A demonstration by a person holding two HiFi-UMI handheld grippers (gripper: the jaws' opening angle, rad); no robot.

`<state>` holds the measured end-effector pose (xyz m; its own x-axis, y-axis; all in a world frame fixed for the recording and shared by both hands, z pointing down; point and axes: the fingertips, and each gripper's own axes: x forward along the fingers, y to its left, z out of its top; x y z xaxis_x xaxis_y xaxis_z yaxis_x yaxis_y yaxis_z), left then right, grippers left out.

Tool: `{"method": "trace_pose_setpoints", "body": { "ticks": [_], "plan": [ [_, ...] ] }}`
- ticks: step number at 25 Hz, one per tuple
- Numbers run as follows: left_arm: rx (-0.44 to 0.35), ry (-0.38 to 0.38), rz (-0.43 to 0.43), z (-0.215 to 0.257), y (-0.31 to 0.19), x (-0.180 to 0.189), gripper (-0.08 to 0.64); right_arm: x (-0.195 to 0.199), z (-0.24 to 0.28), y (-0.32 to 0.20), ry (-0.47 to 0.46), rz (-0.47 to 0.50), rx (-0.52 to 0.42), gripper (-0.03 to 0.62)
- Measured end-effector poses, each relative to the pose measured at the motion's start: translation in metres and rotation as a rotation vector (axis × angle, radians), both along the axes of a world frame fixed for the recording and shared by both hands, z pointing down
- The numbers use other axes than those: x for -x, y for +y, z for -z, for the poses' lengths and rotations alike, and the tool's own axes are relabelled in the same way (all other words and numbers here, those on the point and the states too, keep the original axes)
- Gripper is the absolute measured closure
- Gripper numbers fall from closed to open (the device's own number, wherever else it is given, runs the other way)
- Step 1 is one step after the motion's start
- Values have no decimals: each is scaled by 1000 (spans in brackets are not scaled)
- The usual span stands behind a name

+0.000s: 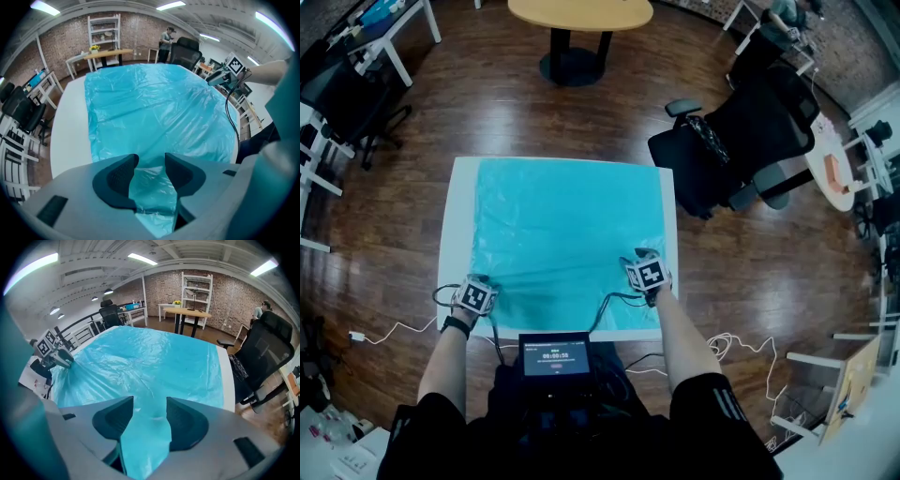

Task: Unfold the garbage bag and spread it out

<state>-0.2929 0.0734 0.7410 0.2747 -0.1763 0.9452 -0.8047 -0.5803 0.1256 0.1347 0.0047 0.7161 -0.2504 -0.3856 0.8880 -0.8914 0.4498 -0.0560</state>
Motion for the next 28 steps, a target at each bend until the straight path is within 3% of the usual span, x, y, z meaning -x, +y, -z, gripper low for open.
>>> {"method": "trace_pose_setpoints", "body": {
  "ticks": [6, 18, 23, 28],
  "plan": [
    [-24, -5, -4, -4, -1, 6, 345, -7, 11, 26, 10, 27, 0, 337],
    [-24, 8, -10, -1, 2, 2, 344, -20, -26, 105, 11, -36, 139, 337],
    [-27, 5, -24, 0, 0, 0, 344, -30, -44, 123, 16, -84, 209, 337],
    [-24, -28, -37, 5, 2, 8, 344, -22, -38, 118, 19, -83, 194, 341]
  ]
}}
